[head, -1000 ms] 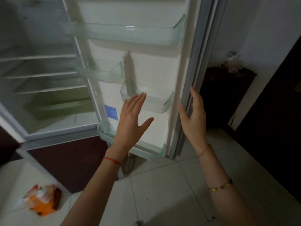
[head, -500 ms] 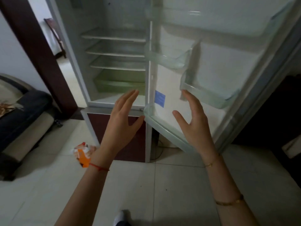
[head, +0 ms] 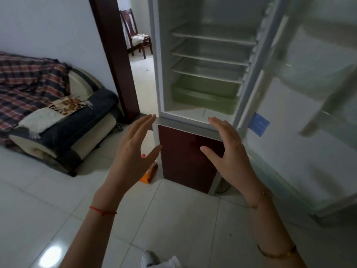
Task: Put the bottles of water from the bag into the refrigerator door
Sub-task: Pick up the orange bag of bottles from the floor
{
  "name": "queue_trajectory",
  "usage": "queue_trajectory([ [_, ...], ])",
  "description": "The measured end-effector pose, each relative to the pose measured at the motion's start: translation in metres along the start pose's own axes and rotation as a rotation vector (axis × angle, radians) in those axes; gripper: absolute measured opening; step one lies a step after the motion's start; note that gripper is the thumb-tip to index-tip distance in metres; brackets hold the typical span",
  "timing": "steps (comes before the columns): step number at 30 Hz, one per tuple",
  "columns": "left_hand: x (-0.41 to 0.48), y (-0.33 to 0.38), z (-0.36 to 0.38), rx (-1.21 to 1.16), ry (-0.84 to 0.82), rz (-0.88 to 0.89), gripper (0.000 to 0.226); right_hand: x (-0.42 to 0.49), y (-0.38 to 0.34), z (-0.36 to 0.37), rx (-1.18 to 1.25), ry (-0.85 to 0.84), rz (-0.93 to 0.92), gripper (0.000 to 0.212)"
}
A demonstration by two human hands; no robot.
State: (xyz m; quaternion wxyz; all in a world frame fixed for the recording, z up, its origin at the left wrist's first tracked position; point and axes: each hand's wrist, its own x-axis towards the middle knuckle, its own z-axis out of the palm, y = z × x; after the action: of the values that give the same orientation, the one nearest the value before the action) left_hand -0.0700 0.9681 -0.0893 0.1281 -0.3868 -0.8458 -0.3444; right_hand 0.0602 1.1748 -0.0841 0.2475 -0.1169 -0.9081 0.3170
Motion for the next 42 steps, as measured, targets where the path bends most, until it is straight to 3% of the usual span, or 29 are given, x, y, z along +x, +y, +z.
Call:
queue_trajectory([
  [12,-0.012,-0.139,-0.073,0.026,-0.018,-0.183,0.072,0.07,-0.067,0.132,0.077,-0.124,-0.035,0.066],
  [26,0.002,-0.237,-0.093,0.047,0.02,-0.28,0.07,0.148,-0.092,0.227,0.141,-0.274,-0.043,0.064],
  [42,0.141,-0.376,-0.054,0.05,0.012,-0.417,0.067,0.338,-0.045,0.342,0.127,-0.415,-0.013,0.053],
])
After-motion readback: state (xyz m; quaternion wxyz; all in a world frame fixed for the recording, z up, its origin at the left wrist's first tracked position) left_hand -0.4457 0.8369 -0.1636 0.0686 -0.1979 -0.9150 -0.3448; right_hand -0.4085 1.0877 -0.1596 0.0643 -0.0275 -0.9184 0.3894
